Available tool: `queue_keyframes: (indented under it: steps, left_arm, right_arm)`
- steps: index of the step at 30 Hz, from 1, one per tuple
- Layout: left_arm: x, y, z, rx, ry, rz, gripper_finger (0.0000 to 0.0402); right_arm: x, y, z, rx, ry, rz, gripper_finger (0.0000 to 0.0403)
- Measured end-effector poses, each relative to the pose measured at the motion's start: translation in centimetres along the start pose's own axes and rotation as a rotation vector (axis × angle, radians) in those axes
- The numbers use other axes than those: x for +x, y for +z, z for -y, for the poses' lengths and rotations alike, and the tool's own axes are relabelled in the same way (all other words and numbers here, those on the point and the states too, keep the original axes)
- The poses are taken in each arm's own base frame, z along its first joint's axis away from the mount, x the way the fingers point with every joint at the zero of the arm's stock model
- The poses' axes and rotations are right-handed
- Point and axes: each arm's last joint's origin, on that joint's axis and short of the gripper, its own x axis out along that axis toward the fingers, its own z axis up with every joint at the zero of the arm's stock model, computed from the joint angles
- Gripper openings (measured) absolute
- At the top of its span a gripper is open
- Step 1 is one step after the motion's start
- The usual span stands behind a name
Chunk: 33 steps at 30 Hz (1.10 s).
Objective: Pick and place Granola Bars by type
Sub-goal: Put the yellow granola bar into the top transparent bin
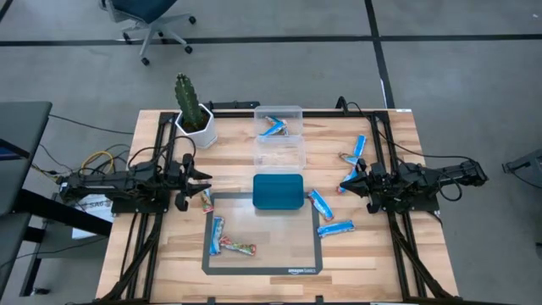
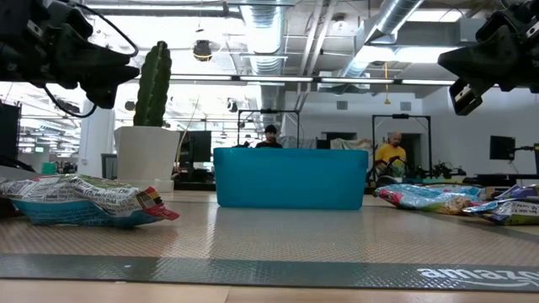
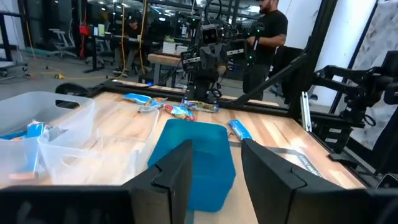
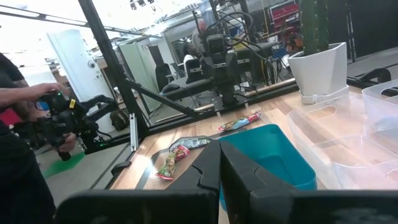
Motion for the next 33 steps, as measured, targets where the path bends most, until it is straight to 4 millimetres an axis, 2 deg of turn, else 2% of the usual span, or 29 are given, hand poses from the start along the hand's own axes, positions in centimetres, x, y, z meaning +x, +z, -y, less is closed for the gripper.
queue_keyframes:
  steps: [26, 28, 33]
  left_arm:
    - [0.00, -0.06, -0.02, -0.024, 0.005, -0.005, 0.0129]
    - [0.00, -0.06, -0.02, -0.025, 0.005, -0.005, 0.0129]
    - [0.00, -0.07, -0.02, -0.025, 0.005, -0.005, 0.0129]
  right_arm:
    - [0.00, 0.05, -0.01, 0.014, 0.001, 0.005, 0.0000]
    - [-0.01, 0.27, -0.09, 0.158, 0.011, 0.028, 0.0000]
    - [-0.02, 0.68, -0.03, 0.653, 0.008, 0.081, 0.0000]
